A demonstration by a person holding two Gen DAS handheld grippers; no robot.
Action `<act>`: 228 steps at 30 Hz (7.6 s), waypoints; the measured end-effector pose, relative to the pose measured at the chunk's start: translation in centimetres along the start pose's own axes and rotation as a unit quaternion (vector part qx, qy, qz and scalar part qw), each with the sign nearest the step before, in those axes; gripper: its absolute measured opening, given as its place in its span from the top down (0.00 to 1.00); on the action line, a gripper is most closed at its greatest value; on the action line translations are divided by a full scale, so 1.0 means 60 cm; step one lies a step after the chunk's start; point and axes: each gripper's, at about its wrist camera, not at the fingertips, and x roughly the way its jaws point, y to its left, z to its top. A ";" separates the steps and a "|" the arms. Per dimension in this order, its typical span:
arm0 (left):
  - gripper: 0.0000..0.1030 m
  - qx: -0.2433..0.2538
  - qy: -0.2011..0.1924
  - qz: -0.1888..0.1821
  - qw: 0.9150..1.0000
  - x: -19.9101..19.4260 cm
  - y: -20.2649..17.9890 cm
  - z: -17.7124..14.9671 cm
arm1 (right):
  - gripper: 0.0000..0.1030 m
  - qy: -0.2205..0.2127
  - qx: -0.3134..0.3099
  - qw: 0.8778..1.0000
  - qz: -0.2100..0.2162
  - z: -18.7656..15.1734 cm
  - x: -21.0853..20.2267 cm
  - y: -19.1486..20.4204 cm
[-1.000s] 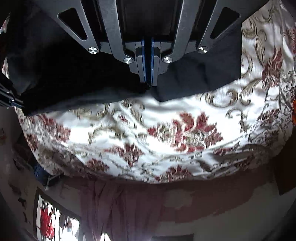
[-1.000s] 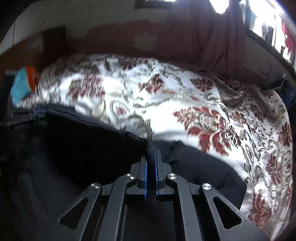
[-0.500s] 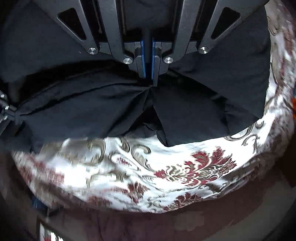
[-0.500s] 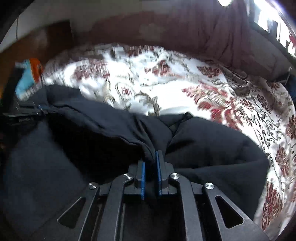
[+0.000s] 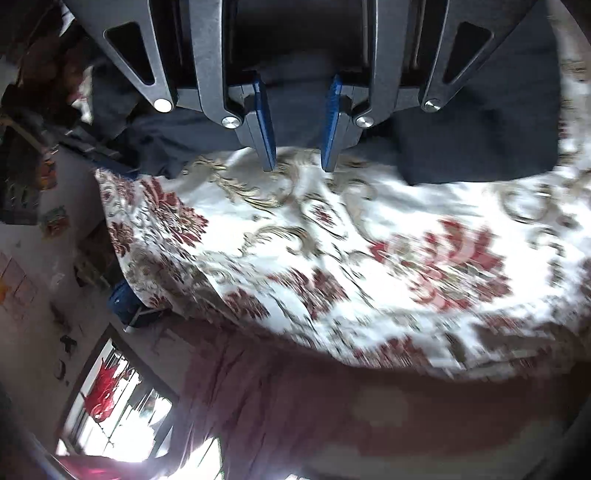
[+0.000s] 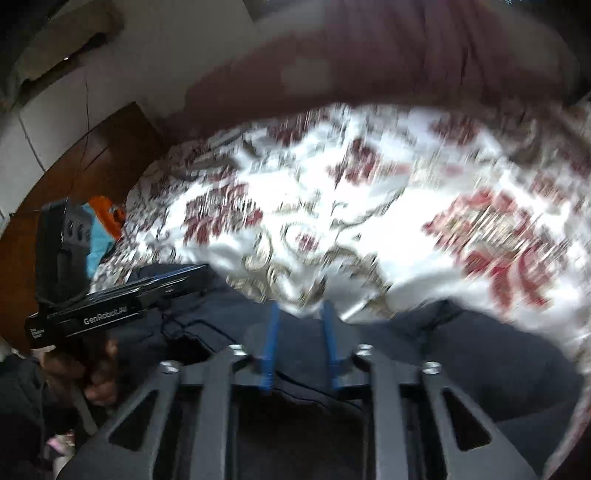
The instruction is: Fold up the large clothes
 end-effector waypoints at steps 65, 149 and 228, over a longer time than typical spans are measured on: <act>0.00 0.103 -0.075 0.078 0.989 -0.314 -0.188 -0.164 | 0.09 -0.175 -0.088 0.972 -0.133 -0.205 -0.384 0.152; 0.00 0.204 0.089 0.211 0.952 -0.572 -0.112 -0.845 | 0.04 0.046 -0.186 0.949 -0.251 -0.823 -0.467 0.281; 0.79 0.231 -0.094 0.389 0.887 -0.543 -0.091 -0.811 | 0.74 -0.129 0.000 0.969 -0.210 -0.768 -0.470 0.255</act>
